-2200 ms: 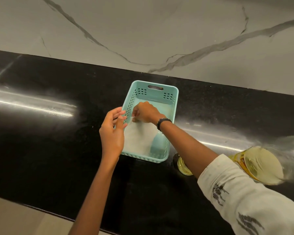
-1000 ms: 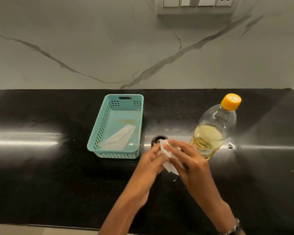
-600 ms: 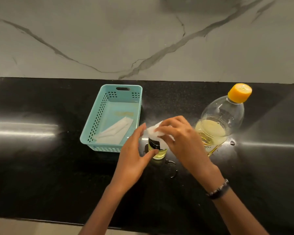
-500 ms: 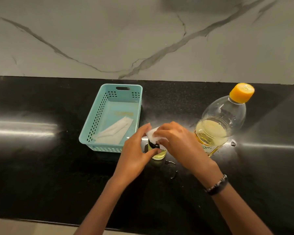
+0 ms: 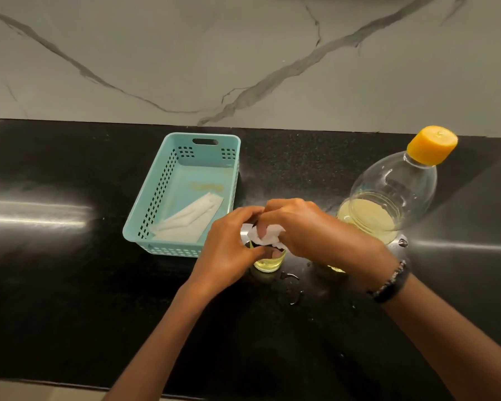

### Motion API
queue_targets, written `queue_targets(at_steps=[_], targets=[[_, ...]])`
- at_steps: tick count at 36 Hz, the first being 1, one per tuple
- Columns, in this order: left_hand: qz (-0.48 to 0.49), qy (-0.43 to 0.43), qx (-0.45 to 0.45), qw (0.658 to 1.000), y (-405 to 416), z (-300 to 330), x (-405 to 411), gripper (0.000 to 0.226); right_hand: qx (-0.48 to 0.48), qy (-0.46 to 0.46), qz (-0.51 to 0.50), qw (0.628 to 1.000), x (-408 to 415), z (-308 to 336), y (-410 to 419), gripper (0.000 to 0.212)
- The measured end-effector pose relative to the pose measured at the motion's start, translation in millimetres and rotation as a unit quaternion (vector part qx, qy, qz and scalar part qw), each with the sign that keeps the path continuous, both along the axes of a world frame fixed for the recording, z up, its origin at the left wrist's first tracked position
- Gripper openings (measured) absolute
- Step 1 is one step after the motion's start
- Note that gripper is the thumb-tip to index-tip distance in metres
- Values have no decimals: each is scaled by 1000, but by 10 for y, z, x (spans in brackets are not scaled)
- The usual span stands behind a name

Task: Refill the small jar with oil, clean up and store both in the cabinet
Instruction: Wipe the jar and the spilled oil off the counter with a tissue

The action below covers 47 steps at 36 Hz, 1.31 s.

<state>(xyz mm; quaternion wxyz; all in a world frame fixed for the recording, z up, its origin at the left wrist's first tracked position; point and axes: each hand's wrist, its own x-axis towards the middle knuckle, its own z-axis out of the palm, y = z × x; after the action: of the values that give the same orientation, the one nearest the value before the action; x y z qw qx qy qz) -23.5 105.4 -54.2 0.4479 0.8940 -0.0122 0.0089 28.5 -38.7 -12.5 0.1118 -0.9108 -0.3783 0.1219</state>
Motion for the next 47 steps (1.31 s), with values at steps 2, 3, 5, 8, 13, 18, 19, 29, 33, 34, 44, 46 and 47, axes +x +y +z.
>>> queue_targets(at_steps=[2, 3, 5, 8, 13, 18, 19, 29, 33, 34, 44, 46, 47], targets=[[-12, 4, 3, 1000, 6, 1, 12, 51, -10, 4, -4, 1000, 13, 16, 23, 32], [-14, 4, 5, 1000, 7, 0, 20, 48, -14, -8, -7, 1000, 12, 23, 47, 28], [-13, 8, 9, 1000, 10, -18, 25, 50, -21, -43, -25, 999, -10, 0, 90, 22], [-8, 8, 19, 1000, 12, -30, 39, 55, -25, -92, -54, 994, -68, -58, 129, 23], [-6, 8, 17, 1000, 12, -12, 43, 48, -21, -67, -39, 997, -123, -35, 121, 30], [-7, 14, 20, 1000, 16, -8, 54, 51, -29, -16, -33, 999, -76, 3, 72, 33], [-8, 13, 19, 1000, 19, -5, 53, 50, -31, -29, -35, 998, -72, 4, 86, 33], [-6, 1, 9, 1000, 11, 10, 34, 45, -40, -120, -94, 988, -193, -167, 199, 31], [-8, 9, 23, 1000, 25, -5, 54, 38, -18, -42, -68, 997, -150, -19, 119, 33], [-11, 9, 25, 1000, 30, -9, 59, 38, -19, -36, -69, 997, -156, 2, 111, 32], [-22, -13, 24, 999, 36, -40, 44, 49, 184, -163, -240, 939, -335, -379, 128, 13], [-20, -14, 35, 999, 38, -43, 42, 51, 323, -107, -311, 887, -398, -454, 97, 5], [-19, -12, 38, 999, 37, -41, 43, 52, 395, -61, -336, 853, -447, -485, 77, 3]])
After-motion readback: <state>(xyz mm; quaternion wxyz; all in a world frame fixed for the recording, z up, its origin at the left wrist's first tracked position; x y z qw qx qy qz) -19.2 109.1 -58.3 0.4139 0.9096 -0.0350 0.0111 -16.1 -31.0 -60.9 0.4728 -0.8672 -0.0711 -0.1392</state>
